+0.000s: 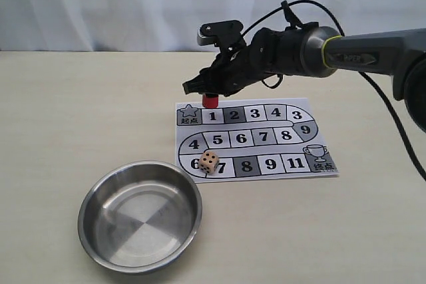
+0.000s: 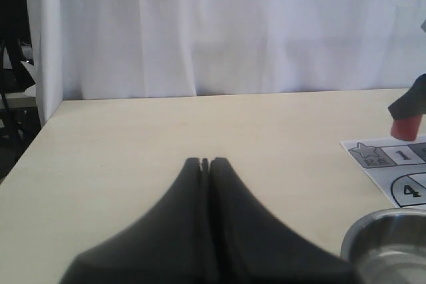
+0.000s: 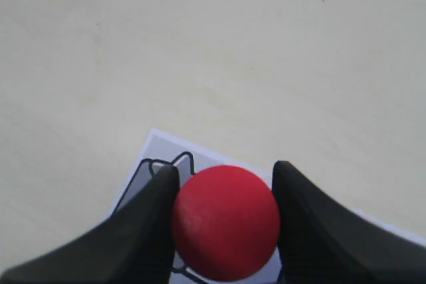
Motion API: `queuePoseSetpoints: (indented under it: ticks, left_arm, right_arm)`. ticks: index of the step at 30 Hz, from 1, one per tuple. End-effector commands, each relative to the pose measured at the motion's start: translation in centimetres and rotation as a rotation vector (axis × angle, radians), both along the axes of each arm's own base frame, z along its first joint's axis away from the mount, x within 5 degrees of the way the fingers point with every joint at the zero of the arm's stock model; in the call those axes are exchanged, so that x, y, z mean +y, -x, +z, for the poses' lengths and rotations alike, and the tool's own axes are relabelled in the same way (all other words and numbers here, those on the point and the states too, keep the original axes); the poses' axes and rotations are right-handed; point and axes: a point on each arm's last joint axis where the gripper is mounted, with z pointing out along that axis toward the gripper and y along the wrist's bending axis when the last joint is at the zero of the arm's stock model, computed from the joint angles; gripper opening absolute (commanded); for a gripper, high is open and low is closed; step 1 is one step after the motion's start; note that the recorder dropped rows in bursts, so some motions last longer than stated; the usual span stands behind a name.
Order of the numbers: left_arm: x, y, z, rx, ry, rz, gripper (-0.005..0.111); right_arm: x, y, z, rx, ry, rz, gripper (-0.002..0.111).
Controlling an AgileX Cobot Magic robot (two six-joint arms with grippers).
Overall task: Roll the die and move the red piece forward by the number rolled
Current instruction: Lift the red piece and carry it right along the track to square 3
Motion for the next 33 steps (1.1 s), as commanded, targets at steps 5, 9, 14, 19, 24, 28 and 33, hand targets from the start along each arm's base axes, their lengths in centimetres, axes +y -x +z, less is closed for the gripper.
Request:
queuePoseSetpoints:
  ticks: [5,9,14,19,24,28,33]
  left_arm:
    - [0.0,0.0,0.0,-0.009,0.002,-0.001,0.000]
    - [0.0,0.0,0.0,-0.009,0.002,-0.001,0.000]
    - [0.0,0.0,0.0,-0.009,0.002,-0.001,0.000]
    - [0.0,0.0,0.0,-0.009,0.002,-0.001,0.000]
    - [0.0,0.0,0.0,-0.009,0.002,-0.001,0.000]
    - [0.0,0.0,0.0,-0.009,0.002,-0.001,0.000]
    - [0.0,0.0,0.0,-0.009,0.002,-0.001,0.000]
  right_arm:
    - [-0.5,0.3,-0.9,-0.064,0.001,-0.032,0.004]
    - [-0.7,0.8,-2.9,-0.028,0.021,-0.036,0.004]
    - [-0.7,1.0,-3.8,0.001,0.030,-0.032,0.004]
    - [-0.6,1.0,-2.3,-0.031,0.015,-0.034,0.004]
    - [-0.9,0.9,0.0,-0.076,-0.006,-0.042,0.004]
    - [-1.7,0.6,1.6,-0.099,-0.017,-0.057,0.004]
    - [-3.5,0.2,1.5,-0.059,-0.007,-0.083,0.004]
